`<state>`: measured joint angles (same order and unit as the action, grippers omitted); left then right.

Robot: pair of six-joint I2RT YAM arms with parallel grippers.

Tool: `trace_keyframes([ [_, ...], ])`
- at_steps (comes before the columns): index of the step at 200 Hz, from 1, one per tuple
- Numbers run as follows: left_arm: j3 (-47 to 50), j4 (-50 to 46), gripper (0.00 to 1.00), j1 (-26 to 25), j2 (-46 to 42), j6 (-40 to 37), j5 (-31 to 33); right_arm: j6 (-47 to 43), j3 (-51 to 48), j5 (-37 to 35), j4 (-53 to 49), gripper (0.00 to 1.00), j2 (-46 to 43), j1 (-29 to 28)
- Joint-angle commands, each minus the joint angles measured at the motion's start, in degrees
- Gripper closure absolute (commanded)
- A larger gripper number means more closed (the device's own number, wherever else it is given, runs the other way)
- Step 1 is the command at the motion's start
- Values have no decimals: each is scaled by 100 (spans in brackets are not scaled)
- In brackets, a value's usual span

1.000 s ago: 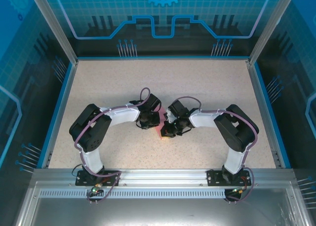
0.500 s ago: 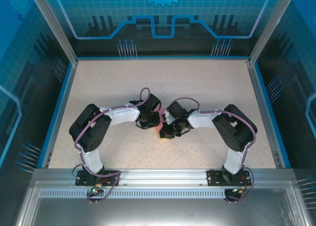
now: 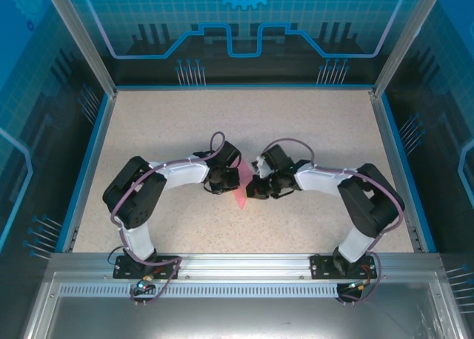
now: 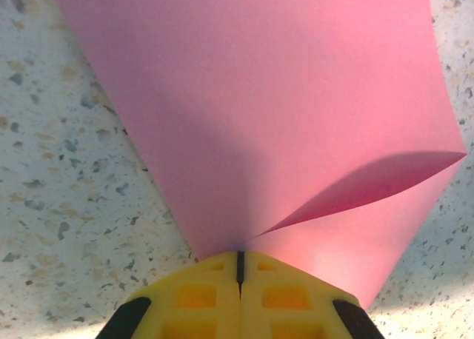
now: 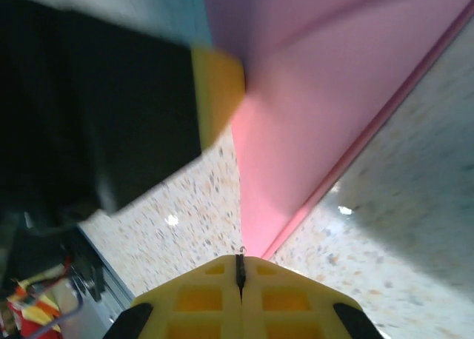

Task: Fold a paper plane with a square sheet of paper (pick it up from the middle)
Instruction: Third fold the triangle at the center of the table.

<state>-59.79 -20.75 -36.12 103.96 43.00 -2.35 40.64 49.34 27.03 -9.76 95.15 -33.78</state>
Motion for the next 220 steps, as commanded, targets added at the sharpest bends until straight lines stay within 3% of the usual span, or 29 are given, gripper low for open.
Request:
trace_keyframes([
  [1,92,20,100,69,263,-617,296,-144,154,-152,-83,100,-23,486],
  [49,-211,380,100,125,295,-1899,182,-530,817,-117,-376,100,346,754],
  [98,-411,344,100,142,230,-2552,144,-496,1219,162,-301,100,997,463],
  [176,-201,497,100,157,153,-2266,140,-281,1078,137,-8,100,1534,180],
  [220,30,650,100,150,-582,-1519,-64,-278,1129,178,39,100,1702,180],
])
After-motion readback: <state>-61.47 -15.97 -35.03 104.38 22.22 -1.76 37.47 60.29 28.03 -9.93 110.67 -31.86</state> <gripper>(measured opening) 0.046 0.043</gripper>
